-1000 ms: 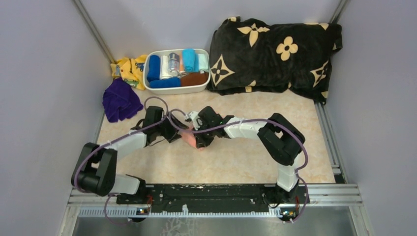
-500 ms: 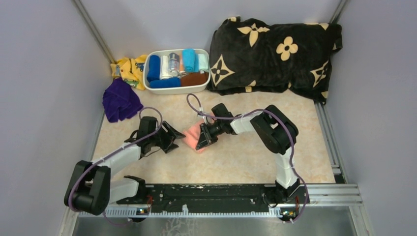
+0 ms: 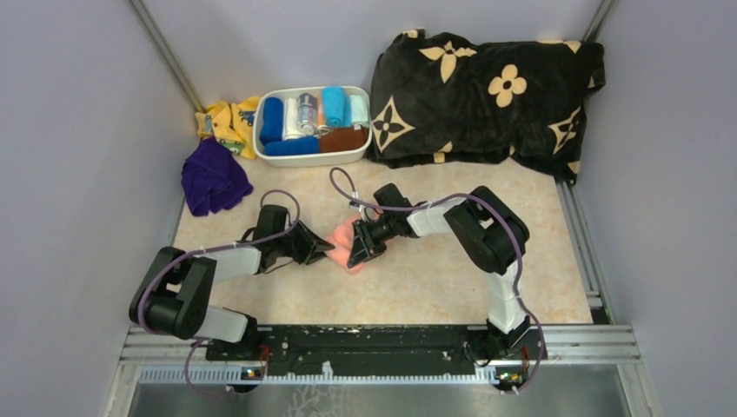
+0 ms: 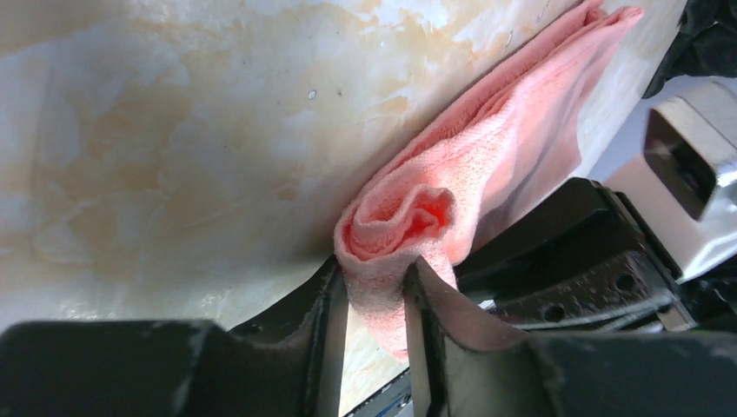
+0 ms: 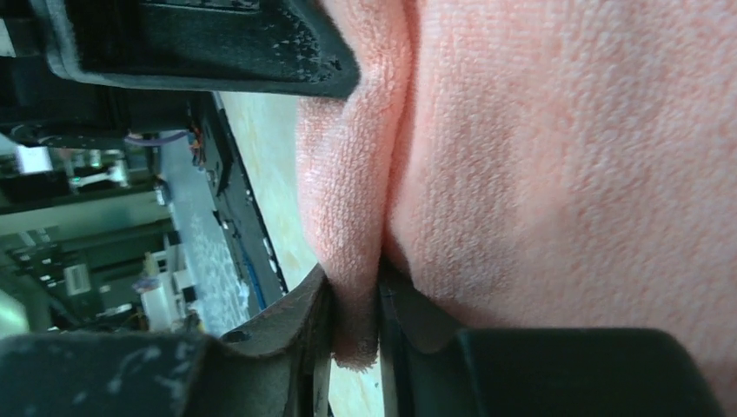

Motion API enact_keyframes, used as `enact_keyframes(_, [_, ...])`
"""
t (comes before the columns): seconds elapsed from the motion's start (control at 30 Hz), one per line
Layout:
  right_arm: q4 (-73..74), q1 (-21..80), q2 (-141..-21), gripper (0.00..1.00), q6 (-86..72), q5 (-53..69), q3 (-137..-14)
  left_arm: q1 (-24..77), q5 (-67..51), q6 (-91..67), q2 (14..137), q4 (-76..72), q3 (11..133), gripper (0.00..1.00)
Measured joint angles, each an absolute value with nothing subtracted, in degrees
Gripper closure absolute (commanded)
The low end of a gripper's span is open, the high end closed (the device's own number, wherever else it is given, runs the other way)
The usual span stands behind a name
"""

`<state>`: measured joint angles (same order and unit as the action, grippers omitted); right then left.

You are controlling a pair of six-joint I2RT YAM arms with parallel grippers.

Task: Roll the towels
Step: Roll the towel at the center of the board.

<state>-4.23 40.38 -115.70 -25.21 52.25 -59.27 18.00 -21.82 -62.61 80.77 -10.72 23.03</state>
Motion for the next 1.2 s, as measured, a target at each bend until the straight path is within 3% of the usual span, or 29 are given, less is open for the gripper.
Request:
enact_keyframes(0.23, [7.25,44.51,-104.64,0.5,-17.93,35.33,-59.24,19.31,-20.27,-61.1,81.36,-9.56,23.88,0.75])
enact_keyframes(0.33, [11.64,48.62,-99.31,0.47,-15.4,24.77,-59.24,19.9,-19.53,-59.88,81.36,-7.99,24.91,0.75])
enact_keyframes(0.5, [16.29,56.4,-93.23,0.47,-11.42,7.73,-59.61,20.49,-18.57,-58.06,81.34,-5.74,26.17,0.75])
enact_keyframes(0.7, [17.67,63.05,-94.21,0.48,-8.23,-4.49,-63.48,20.62,-18.17,-56.64,81.21,-4.19,26.85,0.74])
enact_keyframes(1.2, [16.73,67.22,-105.89,0.55,-5.98,-11.88,-66.39,20.64,-19.2,-55.37,82.54,-3.62,28.1,0.74])
